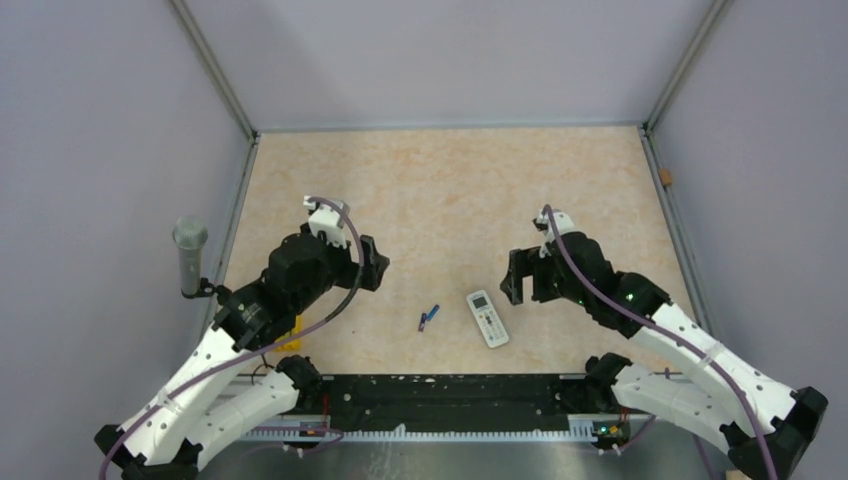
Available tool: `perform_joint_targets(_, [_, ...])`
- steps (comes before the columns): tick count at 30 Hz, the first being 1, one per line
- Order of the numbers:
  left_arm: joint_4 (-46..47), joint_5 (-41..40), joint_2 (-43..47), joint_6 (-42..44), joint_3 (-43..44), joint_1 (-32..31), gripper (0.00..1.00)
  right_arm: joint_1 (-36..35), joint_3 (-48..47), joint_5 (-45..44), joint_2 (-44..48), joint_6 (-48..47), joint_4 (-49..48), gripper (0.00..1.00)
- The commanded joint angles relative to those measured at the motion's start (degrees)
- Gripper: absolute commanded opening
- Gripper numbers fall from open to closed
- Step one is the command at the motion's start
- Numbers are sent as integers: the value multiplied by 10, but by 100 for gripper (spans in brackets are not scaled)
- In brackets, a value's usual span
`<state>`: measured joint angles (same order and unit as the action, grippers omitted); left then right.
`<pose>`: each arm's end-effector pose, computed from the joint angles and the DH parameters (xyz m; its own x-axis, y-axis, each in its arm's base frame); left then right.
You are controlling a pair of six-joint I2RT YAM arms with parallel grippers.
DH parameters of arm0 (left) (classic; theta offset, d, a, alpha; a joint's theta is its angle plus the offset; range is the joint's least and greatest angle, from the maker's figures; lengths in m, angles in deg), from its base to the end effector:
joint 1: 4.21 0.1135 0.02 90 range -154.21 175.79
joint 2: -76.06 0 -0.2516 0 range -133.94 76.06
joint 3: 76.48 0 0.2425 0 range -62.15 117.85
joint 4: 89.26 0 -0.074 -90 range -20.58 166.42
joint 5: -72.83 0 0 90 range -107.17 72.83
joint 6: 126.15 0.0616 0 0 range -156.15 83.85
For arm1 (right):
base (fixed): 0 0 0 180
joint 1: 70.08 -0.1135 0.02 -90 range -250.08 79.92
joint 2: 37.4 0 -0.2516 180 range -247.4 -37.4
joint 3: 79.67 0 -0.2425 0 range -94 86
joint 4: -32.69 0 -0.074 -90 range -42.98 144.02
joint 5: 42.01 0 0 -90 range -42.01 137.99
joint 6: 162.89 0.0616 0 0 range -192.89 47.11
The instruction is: Load the batteries into the remote control
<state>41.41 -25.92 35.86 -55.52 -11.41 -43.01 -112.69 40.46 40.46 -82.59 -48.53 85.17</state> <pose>0.1388 -0.0996 0.3220 -0.4740 -0.0395 -0.8796 0.3754 0.8946 -0.2425 0.1409 0.1186 0.2707 -0.6563 -0.0481 -0.7529 -0.3559 0.8997 0.2527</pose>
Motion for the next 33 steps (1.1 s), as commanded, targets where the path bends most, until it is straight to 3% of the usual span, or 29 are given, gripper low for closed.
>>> perform_joint_targets(1, [1,-30,19,-3,-7,-2,99,-6,3,32,-19,21,10,89])
perform_joint_targets(7, [-7,-40,23,-2,-10,-2,99,-19,16,24,-41,45,8,89])
perform_joint_targets(24, [-24,-79,33,-10,-8,-2,99,-142,30,-69,-171,99,-33,89])
perform_joint_targets(33, [-30,-90,41,-9,-7,-2,99,-182,37,-107,-275,130,-61,81])
